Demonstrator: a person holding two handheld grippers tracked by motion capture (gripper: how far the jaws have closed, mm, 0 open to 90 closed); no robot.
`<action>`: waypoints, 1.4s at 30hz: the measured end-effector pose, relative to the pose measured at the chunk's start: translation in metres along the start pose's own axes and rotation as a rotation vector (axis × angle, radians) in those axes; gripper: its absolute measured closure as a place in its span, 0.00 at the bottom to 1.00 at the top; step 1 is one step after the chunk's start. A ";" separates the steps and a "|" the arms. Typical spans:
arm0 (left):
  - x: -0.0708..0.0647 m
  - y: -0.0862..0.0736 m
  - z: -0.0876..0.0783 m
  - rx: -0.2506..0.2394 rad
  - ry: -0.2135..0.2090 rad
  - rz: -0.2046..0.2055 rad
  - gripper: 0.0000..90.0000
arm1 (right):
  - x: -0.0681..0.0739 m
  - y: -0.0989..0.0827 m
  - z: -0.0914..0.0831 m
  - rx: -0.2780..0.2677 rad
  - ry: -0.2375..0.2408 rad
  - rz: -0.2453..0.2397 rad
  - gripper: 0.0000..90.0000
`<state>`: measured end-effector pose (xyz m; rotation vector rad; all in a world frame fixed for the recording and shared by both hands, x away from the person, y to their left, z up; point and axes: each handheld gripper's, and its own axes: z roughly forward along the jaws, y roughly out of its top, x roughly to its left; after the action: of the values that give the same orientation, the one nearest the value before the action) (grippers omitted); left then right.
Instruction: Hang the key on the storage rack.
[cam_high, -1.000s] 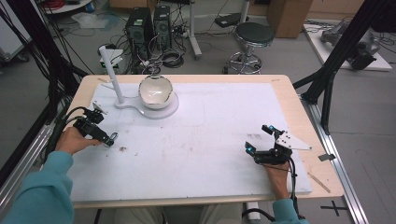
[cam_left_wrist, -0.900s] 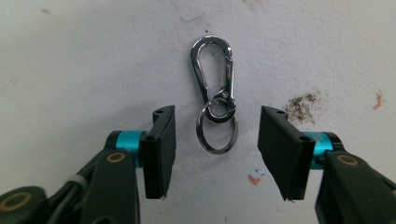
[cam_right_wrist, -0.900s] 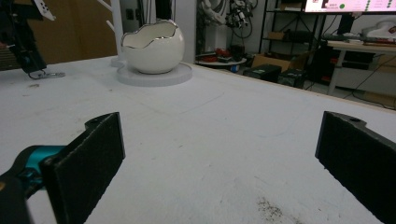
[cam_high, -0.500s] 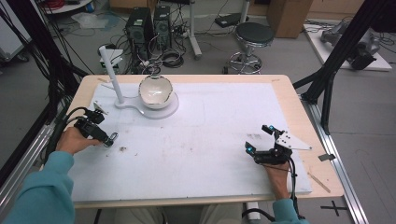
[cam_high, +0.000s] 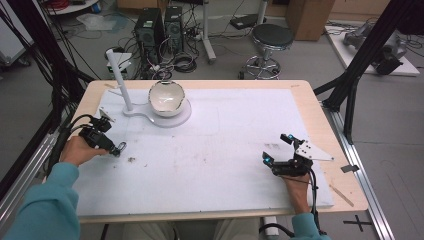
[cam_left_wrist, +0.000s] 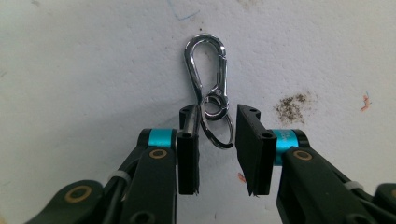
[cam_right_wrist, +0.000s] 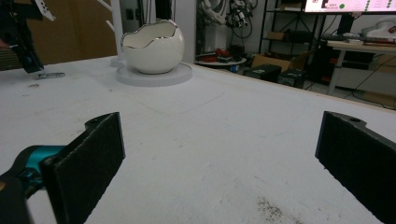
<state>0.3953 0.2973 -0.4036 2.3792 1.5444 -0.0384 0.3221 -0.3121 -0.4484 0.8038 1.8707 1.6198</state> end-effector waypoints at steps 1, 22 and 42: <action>0.000 0.000 0.000 0.001 0.003 -0.001 0.80 | 0.000 0.000 0.000 0.000 0.000 0.000 0.01; -0.001 0.001 0.000 -0.007 0.006 -0.001 0.94 | 0.000 0.000 0.000 0.000 0.000 -0.001 0.01; -0.001 -0.002 -0.004 -0.047 -0.001 0.043 0.99 | 0.000 0.000 0.000 0.000 0.000 -0.001 0.01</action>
<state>0.3926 0.2986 -0.3998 2.3752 1.4767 0.0061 0.3221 -0.3120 -0.4484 0.8027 1.8703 1.6188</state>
